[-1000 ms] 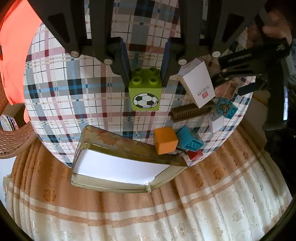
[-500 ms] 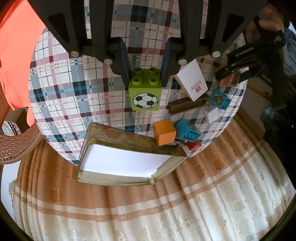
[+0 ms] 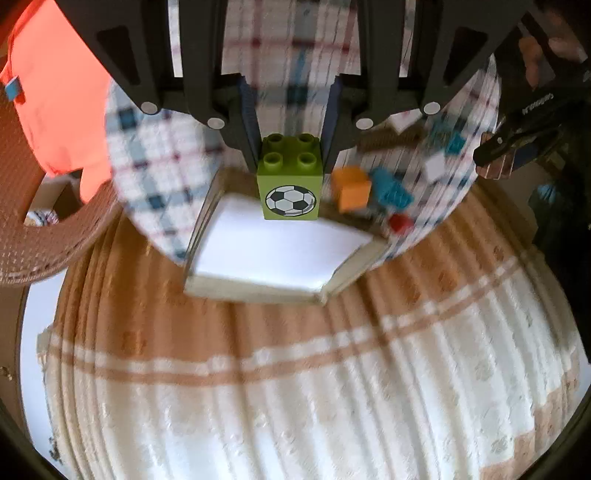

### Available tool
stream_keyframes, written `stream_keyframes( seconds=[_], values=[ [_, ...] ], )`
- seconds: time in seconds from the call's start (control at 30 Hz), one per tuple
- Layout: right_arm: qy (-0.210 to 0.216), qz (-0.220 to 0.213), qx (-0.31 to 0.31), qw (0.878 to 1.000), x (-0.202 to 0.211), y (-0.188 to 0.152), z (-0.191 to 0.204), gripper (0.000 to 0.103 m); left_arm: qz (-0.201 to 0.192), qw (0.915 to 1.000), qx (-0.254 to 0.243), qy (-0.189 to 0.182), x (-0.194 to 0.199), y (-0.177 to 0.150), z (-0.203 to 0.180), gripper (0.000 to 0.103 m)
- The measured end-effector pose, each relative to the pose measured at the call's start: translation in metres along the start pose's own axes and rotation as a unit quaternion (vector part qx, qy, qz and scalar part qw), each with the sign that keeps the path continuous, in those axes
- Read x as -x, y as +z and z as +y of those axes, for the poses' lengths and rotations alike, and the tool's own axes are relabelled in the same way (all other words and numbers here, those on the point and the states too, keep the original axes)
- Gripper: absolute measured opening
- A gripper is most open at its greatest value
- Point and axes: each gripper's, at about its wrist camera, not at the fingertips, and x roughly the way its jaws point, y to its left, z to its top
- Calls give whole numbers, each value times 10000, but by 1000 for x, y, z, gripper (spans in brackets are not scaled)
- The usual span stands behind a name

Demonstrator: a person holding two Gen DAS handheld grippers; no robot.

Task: Organize rigid objects
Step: 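Carry both held items over the tin tray and lower them inside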

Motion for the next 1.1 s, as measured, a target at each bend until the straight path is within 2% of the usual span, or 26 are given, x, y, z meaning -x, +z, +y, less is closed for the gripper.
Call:
stream_keyframes(
  seconds=[0.2,0.5,0.8,1.1],
  values=[
    [-323,-295,-82,9990,-20,36,-17,34,-209,9995,-202,-115,-29,41,-36,77],
    [-586,-109,-182,9981,-83,53,-36,34,15,9995,-291,-133,-110,83,-70,77],
    [-690,-2,-82,9976,-122,58,-42,34,487,9981,-375,-90,-179,89,-94,77],
    [-682,142,-95,9975,-140,52,-48,34,769,9960,-465,-21,-210,83,-102,77]
  ],
)
